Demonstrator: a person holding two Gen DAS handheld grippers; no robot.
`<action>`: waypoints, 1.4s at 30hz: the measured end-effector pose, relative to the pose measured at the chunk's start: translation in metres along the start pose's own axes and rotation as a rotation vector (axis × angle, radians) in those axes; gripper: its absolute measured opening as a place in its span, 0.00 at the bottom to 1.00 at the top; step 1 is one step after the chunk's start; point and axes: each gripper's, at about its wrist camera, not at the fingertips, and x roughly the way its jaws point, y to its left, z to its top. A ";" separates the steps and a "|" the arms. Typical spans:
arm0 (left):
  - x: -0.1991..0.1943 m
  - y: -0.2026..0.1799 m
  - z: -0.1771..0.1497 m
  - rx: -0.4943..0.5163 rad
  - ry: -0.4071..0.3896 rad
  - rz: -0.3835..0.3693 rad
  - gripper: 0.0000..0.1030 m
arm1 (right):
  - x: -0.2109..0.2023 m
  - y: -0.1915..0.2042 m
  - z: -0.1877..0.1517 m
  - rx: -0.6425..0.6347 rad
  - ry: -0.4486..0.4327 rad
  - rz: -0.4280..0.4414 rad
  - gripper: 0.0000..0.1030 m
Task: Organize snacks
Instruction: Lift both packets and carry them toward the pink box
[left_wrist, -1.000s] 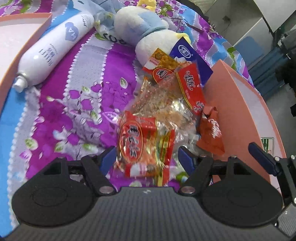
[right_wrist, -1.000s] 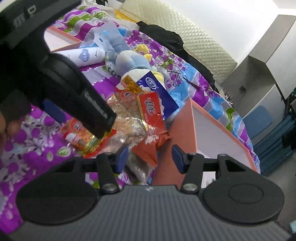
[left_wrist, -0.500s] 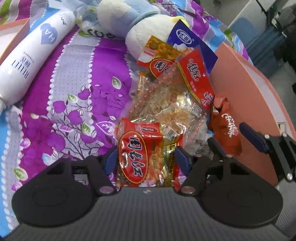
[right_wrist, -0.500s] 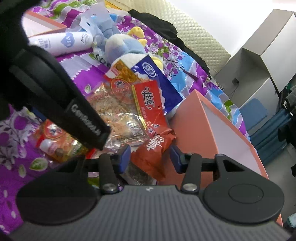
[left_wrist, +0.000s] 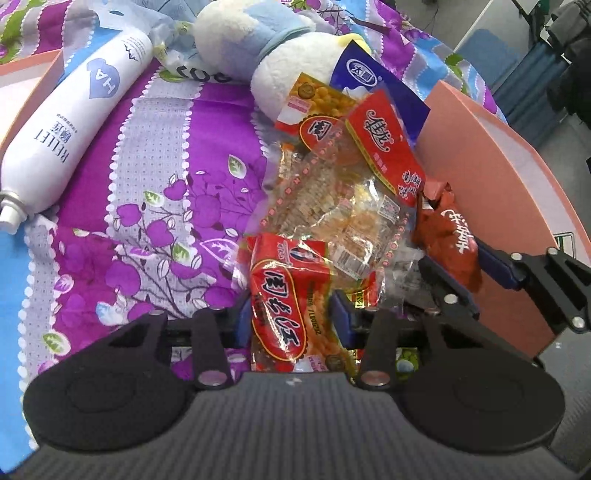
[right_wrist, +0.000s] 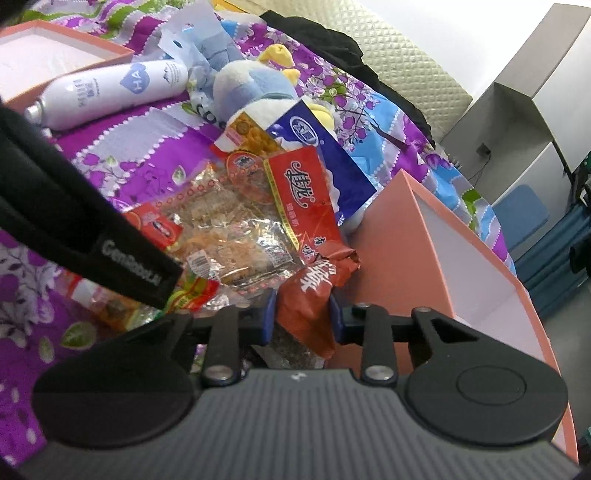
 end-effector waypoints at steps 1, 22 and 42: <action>-0.003 0.000 -0.002 0.000 0.001 0.003 0.45 | -0.005 -0.001 0.000 0.005 -0.002 0.005 0.32; -0.096 0.009 -0.093 -0.125 0.014 0.100 0.20 | -0.130 -0.004 -0.054 0.144 -0.049 0.212 0.32; -0.144 0.001 -0.150 -0.198 -0.049 0.175 0.14 | -0.134 -0.018 -0.116 0.462 0.079 0.413 0.61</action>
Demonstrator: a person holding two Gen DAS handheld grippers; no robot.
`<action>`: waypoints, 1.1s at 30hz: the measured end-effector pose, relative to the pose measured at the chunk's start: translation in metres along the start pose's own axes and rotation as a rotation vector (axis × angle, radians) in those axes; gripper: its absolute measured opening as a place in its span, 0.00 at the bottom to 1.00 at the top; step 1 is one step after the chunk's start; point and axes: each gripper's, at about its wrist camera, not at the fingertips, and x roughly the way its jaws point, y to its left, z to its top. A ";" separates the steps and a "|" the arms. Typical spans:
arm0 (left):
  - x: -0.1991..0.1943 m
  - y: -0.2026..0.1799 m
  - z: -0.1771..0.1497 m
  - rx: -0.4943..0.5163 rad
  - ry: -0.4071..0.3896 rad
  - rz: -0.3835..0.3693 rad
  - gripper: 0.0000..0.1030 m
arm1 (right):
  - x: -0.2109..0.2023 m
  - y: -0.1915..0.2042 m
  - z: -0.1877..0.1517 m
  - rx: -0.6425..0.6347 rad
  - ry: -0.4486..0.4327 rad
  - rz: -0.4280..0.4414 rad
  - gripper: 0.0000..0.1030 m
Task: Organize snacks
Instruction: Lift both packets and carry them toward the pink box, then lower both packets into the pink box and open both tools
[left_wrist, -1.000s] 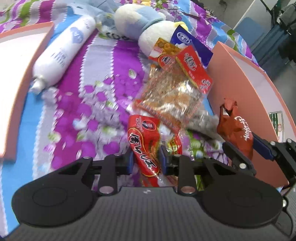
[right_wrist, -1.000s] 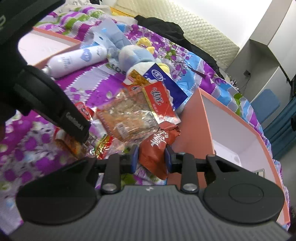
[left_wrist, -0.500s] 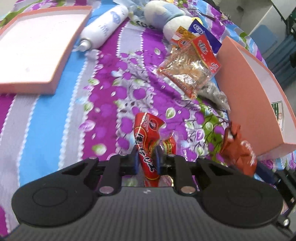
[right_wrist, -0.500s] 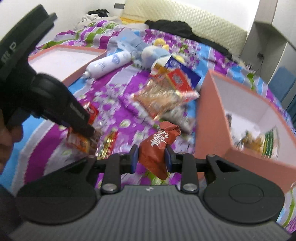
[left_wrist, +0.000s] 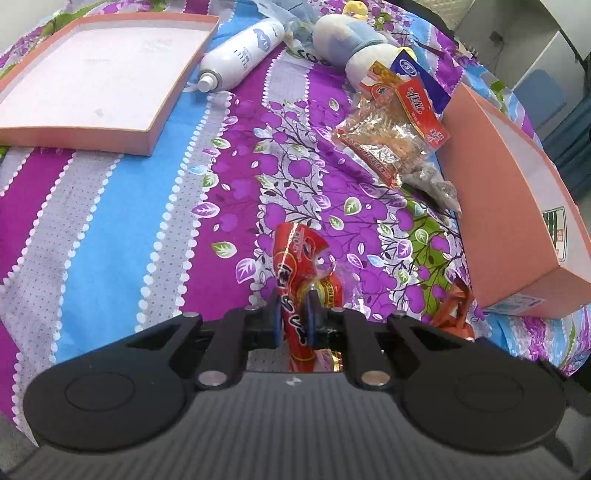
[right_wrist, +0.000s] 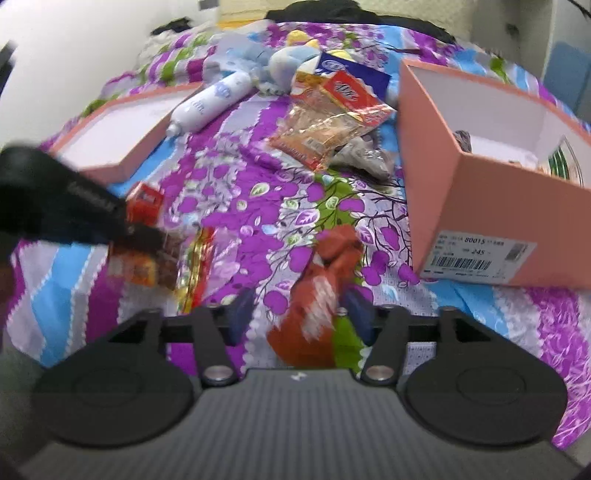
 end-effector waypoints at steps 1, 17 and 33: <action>-0.001 -0.001 -0.001 0.004 -0.003 0.001 0.13 | 0.002 -0.002 0.002 0.017 -0.002 0.005 0.61; -0.035 -0.021 -0.006 0.048 -0.041 -0.030 0.12 | -0.008 -0.016 0.012 0.051 0.031 0.010 0.40; -0.126 -0.075 -0.003 0.151 -0.158 -0.123 0.12 | -0.132 -0.029 0.038 0.089 -0.155 0.028 0.40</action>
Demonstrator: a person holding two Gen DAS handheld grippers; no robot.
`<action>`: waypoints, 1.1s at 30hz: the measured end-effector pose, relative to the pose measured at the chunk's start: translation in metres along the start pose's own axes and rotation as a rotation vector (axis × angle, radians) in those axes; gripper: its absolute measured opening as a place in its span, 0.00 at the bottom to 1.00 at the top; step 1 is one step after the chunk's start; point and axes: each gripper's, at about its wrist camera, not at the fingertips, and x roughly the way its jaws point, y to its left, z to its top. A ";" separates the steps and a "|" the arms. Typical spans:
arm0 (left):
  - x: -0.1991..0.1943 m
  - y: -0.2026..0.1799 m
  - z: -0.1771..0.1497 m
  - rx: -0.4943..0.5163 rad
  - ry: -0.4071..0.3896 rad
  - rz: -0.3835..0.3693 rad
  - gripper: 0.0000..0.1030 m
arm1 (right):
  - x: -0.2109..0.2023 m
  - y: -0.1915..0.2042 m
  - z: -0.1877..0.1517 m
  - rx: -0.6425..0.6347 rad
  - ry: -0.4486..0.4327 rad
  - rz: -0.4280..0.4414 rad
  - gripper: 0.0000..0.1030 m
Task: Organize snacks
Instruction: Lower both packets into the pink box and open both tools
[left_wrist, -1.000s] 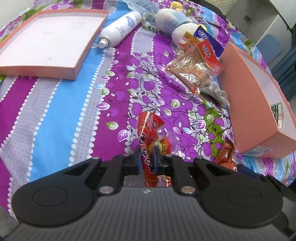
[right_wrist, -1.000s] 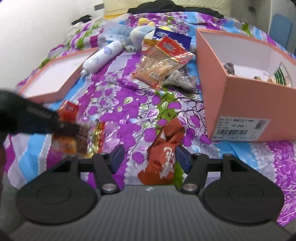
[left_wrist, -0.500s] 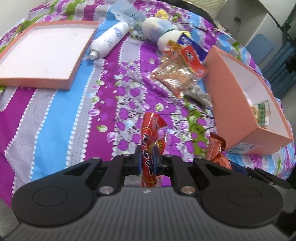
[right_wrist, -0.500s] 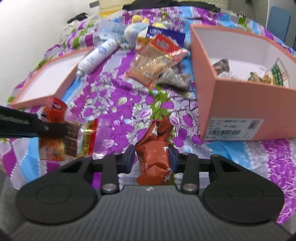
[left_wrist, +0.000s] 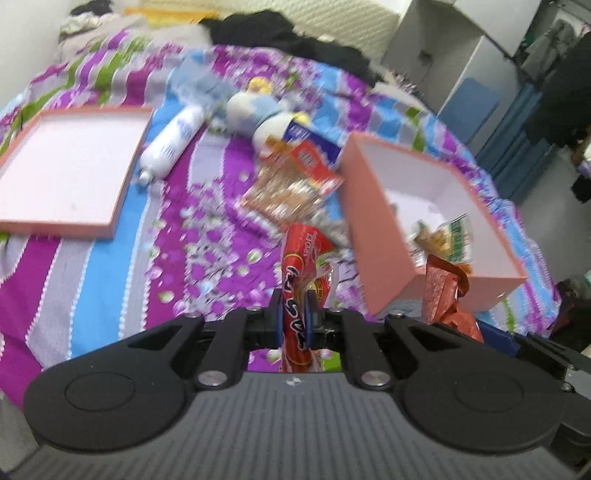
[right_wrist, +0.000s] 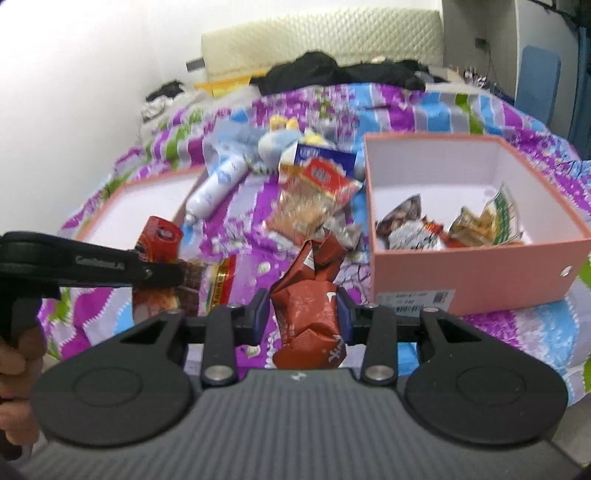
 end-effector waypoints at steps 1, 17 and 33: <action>-0.006 -0.004 0.002 0.003 -0.010 -0.009 0.12 | -0.008 -0.002 0.002 0.003 -0.015 -0.003 0.40; -0.007 -0.081 0.018 0.090 -0.015 -0.151 0.12 | -0.064 -0.057 0.015 0.082 -0.111 -0.149 0.40; 0.110 -0.164 0.105 0.183 0.037 -0.212 0.12 | 0.006 -0.151 0.072 0.095 -0.104 -0.224 0.40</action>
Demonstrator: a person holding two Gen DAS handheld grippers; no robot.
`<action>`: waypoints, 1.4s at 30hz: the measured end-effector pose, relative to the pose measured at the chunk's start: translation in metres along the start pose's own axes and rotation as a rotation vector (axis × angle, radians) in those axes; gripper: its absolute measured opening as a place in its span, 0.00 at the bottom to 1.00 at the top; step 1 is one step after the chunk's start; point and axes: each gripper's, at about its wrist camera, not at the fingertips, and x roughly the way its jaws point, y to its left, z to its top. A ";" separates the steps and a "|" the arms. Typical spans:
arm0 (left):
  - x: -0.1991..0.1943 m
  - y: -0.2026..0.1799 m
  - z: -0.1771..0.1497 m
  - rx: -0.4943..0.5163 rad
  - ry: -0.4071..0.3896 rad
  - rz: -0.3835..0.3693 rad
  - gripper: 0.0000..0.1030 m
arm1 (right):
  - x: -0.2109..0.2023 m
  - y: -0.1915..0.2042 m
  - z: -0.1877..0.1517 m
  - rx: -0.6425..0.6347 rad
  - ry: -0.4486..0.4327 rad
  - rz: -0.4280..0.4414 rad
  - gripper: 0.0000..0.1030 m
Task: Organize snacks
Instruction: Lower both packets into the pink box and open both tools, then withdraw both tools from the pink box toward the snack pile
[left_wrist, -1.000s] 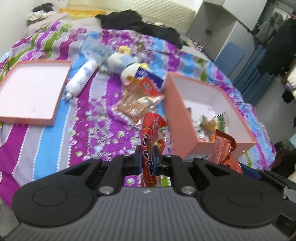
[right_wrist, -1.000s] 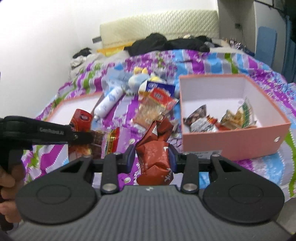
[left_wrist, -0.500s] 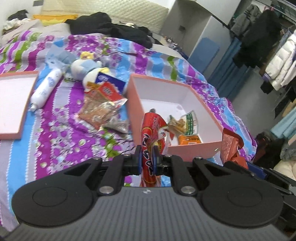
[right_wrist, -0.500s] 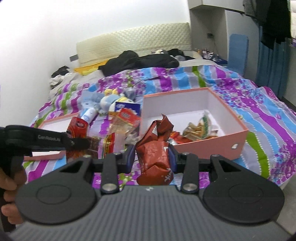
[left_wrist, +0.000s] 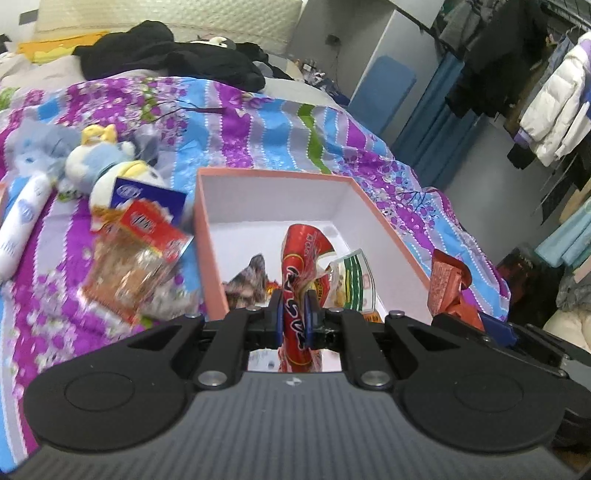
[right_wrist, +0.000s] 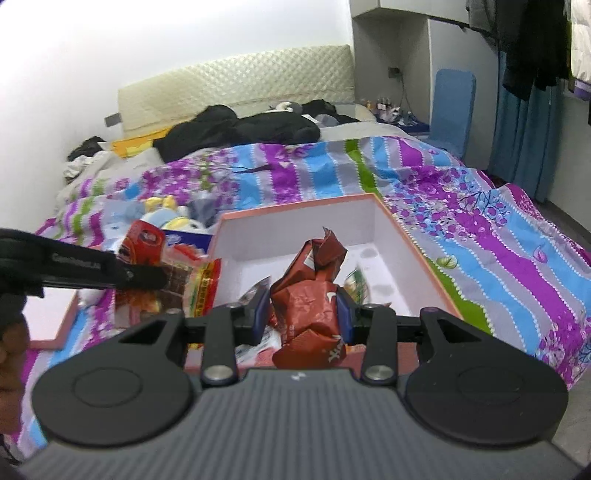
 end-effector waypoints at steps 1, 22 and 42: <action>0.009 0.000 0.006 0.002 0.009 -0.002 0.12 | 0.008 -0.002 0.002 0.000 0.006 -0.001 0.40; 0.133 0.038 0.044 0.060 0.179 0.009 0.44 | 0.129 -0.018 0.001 0.011 0.165 -0.023 0.52; -0.029 0.011 0.019 0.143 0.003 0.041 0.51 | 0.011 0.022 0.004 0.030 0.025 -0.039 0.80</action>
